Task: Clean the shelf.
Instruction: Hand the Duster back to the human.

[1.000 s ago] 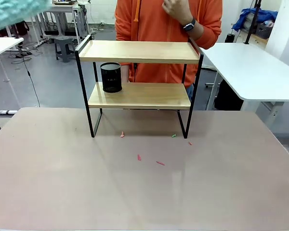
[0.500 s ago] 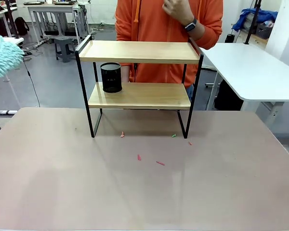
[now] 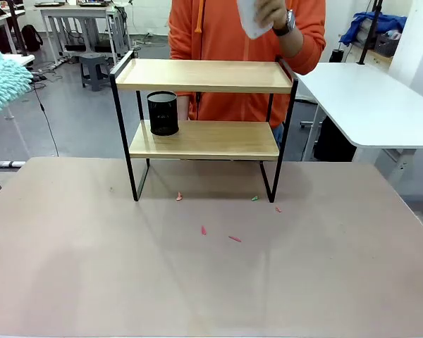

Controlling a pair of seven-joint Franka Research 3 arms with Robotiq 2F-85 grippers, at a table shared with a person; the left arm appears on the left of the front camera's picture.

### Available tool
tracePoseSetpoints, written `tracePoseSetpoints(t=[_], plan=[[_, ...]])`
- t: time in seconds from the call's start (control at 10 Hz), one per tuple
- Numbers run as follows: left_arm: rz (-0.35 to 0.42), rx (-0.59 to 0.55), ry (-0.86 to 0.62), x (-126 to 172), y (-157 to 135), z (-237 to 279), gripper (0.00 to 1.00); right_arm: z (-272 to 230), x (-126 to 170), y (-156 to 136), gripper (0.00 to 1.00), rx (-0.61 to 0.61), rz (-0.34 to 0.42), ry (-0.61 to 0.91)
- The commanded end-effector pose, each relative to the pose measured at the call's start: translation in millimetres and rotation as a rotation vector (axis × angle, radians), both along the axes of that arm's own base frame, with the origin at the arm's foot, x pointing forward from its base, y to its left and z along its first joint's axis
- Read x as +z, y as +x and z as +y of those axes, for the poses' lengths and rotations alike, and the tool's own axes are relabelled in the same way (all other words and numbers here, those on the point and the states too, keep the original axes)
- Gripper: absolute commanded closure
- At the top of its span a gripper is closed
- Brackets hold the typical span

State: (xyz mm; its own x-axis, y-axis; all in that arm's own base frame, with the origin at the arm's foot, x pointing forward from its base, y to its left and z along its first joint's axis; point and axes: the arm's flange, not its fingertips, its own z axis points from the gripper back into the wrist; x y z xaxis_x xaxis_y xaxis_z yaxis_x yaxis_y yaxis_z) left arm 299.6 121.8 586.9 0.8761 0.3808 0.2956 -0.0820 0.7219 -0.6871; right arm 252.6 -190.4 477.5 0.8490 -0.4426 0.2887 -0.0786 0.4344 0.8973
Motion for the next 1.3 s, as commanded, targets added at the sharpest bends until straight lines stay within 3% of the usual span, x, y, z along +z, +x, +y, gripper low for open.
tracePoseSetpoints(t=[0.0, 0.6, 0.7, 1.0, 1.2], plan=[[-0.002, -0.01, 0.003, -0.8, -0.5, -3.1, 0.88, 0.0, 1.7, 2.2, 0.0, 0.003, -0.033, 0.004], [-0.002, -0.01, 0.003, -0.8, -0.5, -3.1, 0.88, 0.0, 1.7, 2.2, 0.0, 0.003, -0.033, 0.004], [0.0, -0.011, -0.001, -0.2, 0.8, -3.2, 0.88, 0.0, 0.0, 0.0, 0.0, 0.0, 0.0, 0.0], [-0.214, -0.47, 0.019, 78.4, -18.6, -52.7, 0.88, 59.1, 119.1, 33.2, 0.0, 0.184, -0.151, -0.16], [-0.243, -0.836, -0.023, 89.8, -41.0, -72.9, 0.88, 140.6, 131.6, 49.1, 0.0, 0.355, -0.206, -0.188]])
